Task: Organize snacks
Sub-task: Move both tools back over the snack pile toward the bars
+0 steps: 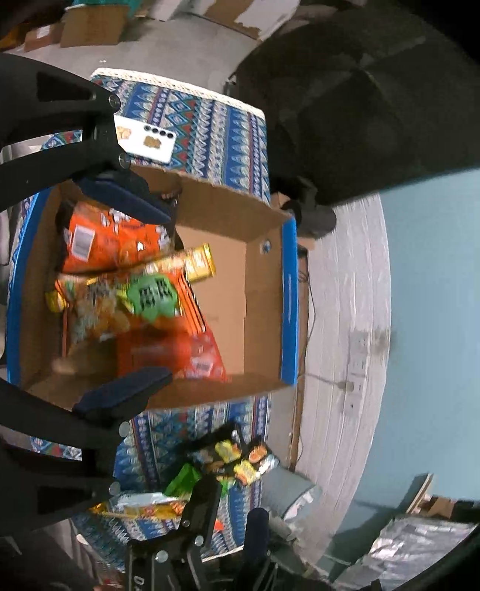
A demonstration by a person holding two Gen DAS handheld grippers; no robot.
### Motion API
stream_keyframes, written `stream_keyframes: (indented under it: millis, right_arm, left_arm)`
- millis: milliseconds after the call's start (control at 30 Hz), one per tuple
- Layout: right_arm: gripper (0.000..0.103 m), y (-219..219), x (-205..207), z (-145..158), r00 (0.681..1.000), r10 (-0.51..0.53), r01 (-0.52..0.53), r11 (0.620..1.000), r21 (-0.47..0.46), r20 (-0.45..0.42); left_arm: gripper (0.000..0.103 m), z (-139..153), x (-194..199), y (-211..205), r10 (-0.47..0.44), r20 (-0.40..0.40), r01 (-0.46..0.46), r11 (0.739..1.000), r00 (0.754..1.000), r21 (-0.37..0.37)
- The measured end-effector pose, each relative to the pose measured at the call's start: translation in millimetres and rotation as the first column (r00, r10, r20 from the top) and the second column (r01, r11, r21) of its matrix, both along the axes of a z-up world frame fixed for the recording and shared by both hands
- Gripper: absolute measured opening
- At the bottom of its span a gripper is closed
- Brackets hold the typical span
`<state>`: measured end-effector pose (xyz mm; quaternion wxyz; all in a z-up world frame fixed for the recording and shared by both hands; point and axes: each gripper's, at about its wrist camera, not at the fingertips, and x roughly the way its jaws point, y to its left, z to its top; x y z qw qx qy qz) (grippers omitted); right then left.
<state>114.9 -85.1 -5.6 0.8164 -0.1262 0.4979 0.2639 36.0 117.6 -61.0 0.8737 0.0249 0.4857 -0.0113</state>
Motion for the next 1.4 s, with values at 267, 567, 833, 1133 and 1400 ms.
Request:
stream_keyframes:
  millis: [267,567,833,1133,1400]
  right_arm:
    - [0.076,-55,-7,-5,0.995,-0.096,0.096,0.995,-0.002,-0.008]
    - [0.076,-119,-11,-20,0.974,-0.22,0.22,0.975,0.001,-0.047]
    - [0.076,-166,-15,-40,0.949,-0.303,0.304,0.953,-0.007,-0.086]
    - [0.076,-211,-21,-79,0.912,-0.377,0.377,0.926,-0.031,-0.162]
    - [0.076,-222,-28,-131,0.881,-0.402,0.393,0.915,-0.088,-0.249]
  left_arm:
    - [0.081,1,-2,-44,-0.096,-0.014,0.096,0.995,0.995,-0.005]
    - [0.081,-5,-3,-93,-0.176,-0.043,0.176,0.984,0.984,-0.007]
    - [0.081,-22,1,-126,-0.223,-0.088,0.221,0.975,0.971,-0.023]
    - [0.081,-54,4,-167,-0.277,-0.161,0.277,0.961,0.947,-0.02]
    - [0.081,-78,3,-198,-0.302,-0.206,0.312,0.95,0.931,0.019]
